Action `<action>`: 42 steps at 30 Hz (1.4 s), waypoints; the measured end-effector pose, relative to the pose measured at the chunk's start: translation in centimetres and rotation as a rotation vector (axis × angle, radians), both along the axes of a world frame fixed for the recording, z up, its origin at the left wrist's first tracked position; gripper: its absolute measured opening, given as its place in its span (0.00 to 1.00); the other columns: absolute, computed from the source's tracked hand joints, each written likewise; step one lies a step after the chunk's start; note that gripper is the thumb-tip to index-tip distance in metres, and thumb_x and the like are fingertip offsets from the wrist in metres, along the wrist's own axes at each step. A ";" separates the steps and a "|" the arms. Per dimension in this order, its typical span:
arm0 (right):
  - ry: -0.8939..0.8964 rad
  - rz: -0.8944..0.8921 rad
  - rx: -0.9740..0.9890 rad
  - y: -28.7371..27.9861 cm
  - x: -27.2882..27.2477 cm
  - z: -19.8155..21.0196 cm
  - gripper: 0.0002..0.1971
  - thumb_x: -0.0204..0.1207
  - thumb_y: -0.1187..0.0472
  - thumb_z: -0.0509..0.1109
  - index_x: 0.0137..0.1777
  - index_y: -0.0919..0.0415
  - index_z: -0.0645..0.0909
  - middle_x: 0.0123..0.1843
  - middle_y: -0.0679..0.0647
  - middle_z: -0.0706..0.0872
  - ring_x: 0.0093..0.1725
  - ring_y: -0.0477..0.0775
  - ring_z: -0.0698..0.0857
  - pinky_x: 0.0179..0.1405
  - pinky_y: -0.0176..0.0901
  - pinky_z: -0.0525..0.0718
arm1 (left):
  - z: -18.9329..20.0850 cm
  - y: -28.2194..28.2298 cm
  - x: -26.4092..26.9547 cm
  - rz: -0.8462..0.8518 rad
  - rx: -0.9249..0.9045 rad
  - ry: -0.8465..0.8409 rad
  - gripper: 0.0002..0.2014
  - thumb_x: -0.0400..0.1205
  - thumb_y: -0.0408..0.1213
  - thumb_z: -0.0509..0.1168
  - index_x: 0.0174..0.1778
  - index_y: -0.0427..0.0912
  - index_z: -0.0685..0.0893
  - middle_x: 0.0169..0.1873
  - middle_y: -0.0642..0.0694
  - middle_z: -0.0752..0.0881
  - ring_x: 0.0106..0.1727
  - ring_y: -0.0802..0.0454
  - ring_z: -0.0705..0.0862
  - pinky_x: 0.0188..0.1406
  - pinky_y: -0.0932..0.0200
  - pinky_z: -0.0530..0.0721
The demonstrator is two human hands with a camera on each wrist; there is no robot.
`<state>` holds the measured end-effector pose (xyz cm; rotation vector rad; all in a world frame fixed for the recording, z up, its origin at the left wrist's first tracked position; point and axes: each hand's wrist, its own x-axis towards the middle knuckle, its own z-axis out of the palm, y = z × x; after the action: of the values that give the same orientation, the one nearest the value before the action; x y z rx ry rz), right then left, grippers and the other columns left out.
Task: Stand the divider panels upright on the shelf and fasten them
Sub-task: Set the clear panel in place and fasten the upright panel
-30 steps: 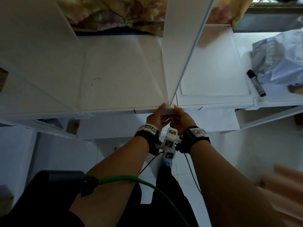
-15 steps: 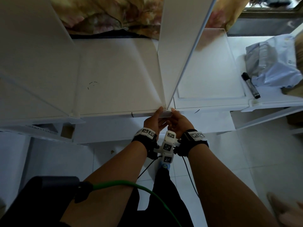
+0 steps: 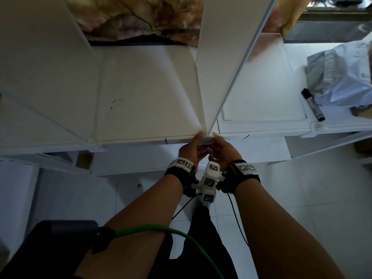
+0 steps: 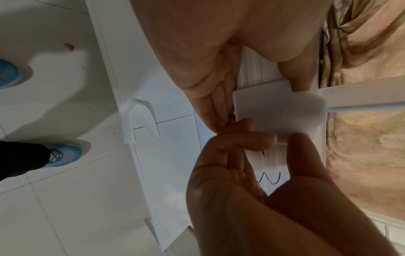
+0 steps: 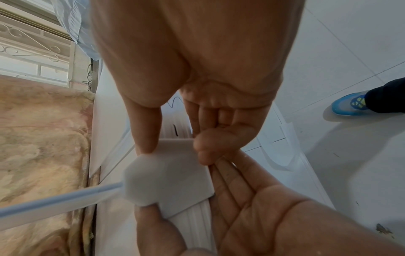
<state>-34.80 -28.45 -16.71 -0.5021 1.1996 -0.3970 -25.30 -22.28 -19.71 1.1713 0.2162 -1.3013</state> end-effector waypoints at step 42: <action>-0.023 0.018 0.009 6.3 7.8 -0.3 0.22 0.72 0.45 0.77 0.62 0.55 0.86 0.49 0.52 0.91 0.40 0.48 0.85 0.29 0.37 0.82 | 0.1 6.2 7.6 0.041 0.018 -0.053 0.18 0.78 0.47 0.75 0.57 0.36 0.90 0.48 0.36 0.93 0.51 0.45 0.93 0.51 0.54 0.89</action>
<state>-27.02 -22.13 -16.98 -0.4993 1.1738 -0.3815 -17.68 -16.05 -19.62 1.2087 0.2128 -1.2334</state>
